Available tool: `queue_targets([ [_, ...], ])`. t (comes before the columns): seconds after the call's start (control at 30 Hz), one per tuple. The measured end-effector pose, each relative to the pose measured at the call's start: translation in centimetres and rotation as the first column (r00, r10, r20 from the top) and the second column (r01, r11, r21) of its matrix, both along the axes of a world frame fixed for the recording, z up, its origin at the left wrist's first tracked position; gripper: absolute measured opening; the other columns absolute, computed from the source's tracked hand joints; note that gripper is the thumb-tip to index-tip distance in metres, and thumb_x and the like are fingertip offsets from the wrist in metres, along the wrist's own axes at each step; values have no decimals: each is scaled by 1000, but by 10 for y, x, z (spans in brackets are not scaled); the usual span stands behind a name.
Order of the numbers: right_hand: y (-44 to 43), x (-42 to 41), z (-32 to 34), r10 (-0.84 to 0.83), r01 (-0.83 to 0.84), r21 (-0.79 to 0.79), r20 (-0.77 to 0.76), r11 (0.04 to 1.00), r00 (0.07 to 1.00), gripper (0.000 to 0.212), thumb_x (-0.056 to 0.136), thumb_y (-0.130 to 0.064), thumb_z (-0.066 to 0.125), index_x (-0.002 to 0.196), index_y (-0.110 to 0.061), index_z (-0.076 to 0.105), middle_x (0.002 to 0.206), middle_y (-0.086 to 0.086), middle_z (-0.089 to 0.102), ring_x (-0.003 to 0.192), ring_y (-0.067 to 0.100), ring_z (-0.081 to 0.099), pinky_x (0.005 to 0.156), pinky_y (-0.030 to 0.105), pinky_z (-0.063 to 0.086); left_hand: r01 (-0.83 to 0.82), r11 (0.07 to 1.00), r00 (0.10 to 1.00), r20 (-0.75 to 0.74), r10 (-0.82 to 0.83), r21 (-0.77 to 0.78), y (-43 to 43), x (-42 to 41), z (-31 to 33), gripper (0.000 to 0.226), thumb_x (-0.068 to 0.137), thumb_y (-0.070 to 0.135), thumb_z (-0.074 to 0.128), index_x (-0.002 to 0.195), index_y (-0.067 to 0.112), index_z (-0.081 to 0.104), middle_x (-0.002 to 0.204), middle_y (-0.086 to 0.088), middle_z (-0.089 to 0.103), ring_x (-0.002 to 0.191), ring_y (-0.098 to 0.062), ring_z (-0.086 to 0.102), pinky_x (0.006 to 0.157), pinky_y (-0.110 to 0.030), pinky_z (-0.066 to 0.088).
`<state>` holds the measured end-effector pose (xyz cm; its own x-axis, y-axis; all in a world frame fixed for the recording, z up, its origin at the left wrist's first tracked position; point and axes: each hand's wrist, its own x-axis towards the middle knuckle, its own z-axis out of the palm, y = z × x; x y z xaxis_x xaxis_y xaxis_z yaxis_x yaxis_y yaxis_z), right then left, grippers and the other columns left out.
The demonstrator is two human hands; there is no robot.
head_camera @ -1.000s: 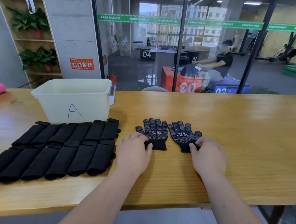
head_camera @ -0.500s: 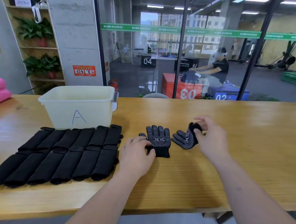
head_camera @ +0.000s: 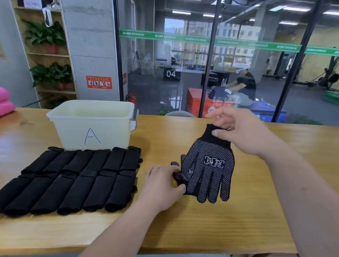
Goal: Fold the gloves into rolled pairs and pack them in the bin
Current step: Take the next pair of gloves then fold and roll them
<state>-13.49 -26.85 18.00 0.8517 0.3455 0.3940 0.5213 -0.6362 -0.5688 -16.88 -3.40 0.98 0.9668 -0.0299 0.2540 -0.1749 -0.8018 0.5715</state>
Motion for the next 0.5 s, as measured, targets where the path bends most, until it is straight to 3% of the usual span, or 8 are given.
queue_targets([
  [0.07, 6, 13, -7, -38, 40, -47, 44, 998, 998, 40, 90, -10, 81, 121, -34, 72, 102, -14, 74, 102, 1, 69, 102, 26, 51, 5, 1000, 1000, -3, -5, -3, 1, 0, 0, 61, 89, 46, 68, 148, 36, 56, 145, 14, 58, 144, -13, 41, 132, -43, 10],
  [0.23, 20, 23, -15, -104, 81, 97, 260, 992, 960, 36, 91, -9, 80, 115, -35, 74, 99, -24, 76, 100, -5, 68, 101, 25, 50, 1, 1000, 1000, 6, -1, 3, 3, 3, -3, 67, 88, 50, 71, 151, 36, 53, 148, 13, 57, 144, -16, 39, 127, -43, 23],
  [0.3, 28, 23, -34, -86, 66, 81, 287, 995, 954, 35, 90, -8, 80, 113, -34, 76, 97, -26, 76, 96, -8, 67, 97, 23, 51, -8, 1000, 1000, 12, 8, 9, 3, 6, -5, 70, 86, 55, 72, 151, 37, 52, 147, 14, 57, 143, -16, 41, 125, -42, 27],
  [0.37, 37, 22, -69, 15, -17, 5, 204, 1000, 979, 37, 90, -3, 79, 117, -29, 76, 99, -21, 78, 97, -9, 69, 98, 25, 53, -15, 1000, 1000, 13, 15, 6, 3, 8, -6, 72, 85, 58, 73, 151, 36, 52, 146, 14, 58, 143, -17, 42, 125, -43, 29],
  [0.43, 43, 17, -112, 102, -92, -167, 54, 982, 993, 43, 91, -5, 77, 128, -28, 72, 108, -16, 78, 102, -5, 69, 100, 28, 53, -18, 1000, 1000, 7, 18, 15, 2, 8, -7, 73, 86, 59, 72, 152, 35, 51, 147, 13, 57, 142, -18, 43, 125, -45, 29],
  [0.5, 44, 10, -152, 73, -58, -313, 36, 948, 997, 44, 96, -13, 74, 135, -32, 68, 119, -16, 74, 110, 1, 65, 100, 25, 51, -23, 1000, 1000, 0, 24, 11, 1, 7, -8, 72, 87, 59, 68, 153, 36, 49, 149, 13, 56, 144, -17, 41, 126, -46, 28],
])
